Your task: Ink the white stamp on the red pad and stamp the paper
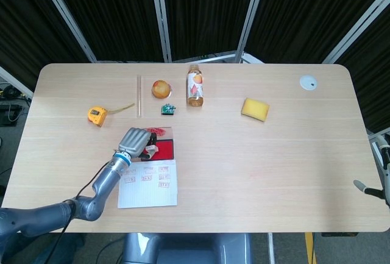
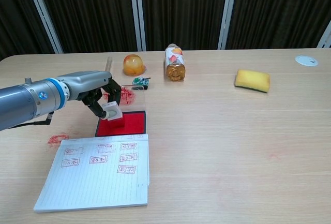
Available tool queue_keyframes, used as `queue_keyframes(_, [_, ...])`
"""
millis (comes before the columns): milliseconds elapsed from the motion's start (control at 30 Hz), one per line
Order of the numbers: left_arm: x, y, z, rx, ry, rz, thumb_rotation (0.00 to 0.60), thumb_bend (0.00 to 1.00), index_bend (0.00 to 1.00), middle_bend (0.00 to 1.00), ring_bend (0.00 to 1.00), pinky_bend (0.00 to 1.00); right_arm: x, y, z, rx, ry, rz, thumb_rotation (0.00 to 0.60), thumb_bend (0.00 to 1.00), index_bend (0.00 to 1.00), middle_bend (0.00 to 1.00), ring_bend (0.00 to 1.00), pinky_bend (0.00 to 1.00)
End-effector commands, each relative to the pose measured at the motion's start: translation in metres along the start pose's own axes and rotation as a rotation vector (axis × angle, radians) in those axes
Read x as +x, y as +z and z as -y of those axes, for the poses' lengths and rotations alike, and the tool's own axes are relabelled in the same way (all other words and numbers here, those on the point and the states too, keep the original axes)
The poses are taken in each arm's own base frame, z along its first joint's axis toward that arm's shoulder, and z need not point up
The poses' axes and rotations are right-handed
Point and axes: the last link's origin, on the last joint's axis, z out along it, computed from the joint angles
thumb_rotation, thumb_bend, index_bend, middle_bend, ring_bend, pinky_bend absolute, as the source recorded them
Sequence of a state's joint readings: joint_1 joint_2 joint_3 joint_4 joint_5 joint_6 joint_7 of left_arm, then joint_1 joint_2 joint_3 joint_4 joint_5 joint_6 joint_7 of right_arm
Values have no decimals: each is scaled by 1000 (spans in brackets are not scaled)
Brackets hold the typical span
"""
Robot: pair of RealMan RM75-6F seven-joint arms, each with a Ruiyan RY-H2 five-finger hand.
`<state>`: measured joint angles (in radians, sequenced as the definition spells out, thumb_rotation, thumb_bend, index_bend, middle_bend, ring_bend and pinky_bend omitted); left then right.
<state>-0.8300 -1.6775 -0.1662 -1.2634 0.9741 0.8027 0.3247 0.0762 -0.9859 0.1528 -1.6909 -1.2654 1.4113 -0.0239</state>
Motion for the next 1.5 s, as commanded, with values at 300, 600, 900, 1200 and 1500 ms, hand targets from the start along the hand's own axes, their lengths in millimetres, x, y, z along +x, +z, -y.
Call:
queue_keyframes(300, [18,-61,4,-55,3,16,600,426,564,549,819,933,3,-4,3,16,12,-5,600,0,0,0,0,0])
queue_keyframes(600, [3,-108,8,-84,48,74,600,439,567,550,818,933,6,-7,4,32,27,-8,600,0,0,0,0,0])
queue_keyframes(900, [-16,-118,4,-105,73,88,600,440,568,551,818,933,8,-8,5,36,34,-9,600,0,0,0,0,0])
queue_keyframes(1200, [-29,-111,-5,-121,92,79,600,440,568,551,818,933,7,-7,2,28,33,-6,600,0,0,0,0,0])
queue_keyframes(1500, [-40,-107,-4,-109,92,88,600,440,568,552,818,933,8,-6,0,20,34,-7,600,0,0,0,0,0])
